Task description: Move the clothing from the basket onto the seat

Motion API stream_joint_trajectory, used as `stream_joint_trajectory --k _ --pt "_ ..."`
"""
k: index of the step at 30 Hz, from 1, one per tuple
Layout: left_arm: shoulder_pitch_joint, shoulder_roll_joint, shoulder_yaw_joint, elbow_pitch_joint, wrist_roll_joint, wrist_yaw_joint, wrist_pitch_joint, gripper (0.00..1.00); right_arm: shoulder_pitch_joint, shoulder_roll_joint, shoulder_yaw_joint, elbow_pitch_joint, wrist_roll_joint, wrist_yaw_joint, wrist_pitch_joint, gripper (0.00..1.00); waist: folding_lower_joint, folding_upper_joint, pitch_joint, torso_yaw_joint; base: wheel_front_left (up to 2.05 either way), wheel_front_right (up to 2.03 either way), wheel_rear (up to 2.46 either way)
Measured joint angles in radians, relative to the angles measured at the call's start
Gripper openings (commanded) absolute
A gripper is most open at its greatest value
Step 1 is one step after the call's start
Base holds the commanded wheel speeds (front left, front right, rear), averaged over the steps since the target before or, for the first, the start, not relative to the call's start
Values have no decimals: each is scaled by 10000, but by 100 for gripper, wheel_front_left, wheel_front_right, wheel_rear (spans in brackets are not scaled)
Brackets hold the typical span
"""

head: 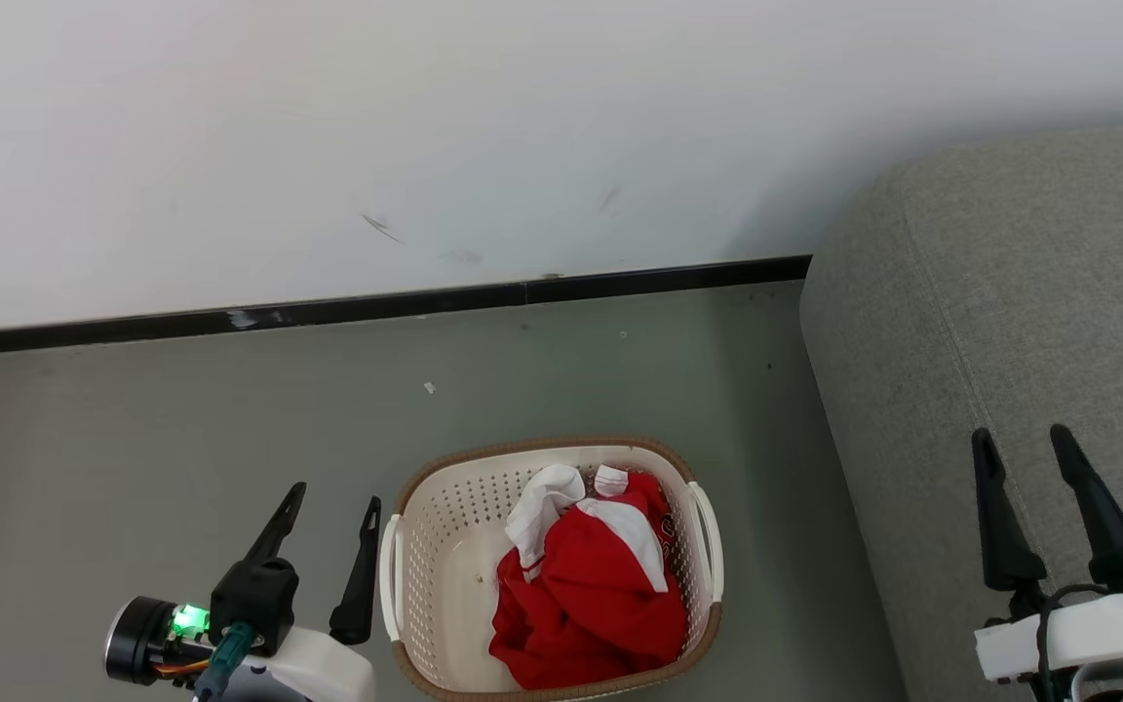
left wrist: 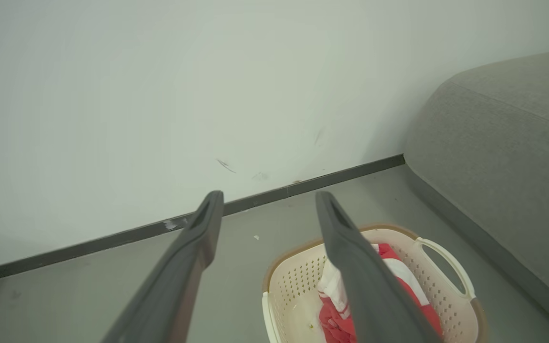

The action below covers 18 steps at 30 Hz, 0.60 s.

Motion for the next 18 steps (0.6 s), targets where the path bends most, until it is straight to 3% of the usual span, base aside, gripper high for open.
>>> stream_joint_trajectory --k 5,18 --pt "-401 -2 -272 453 240 -242 90 100 -237 -2 -182 -382 2 0 -4 100 0 0 403 -151 0 0 0" --pt "-1566 27 -665 1463 706 -345 163 100 -1039 -2 -251 -1053 301 0 -73 100 0 0 1680 -669 0 0 0"
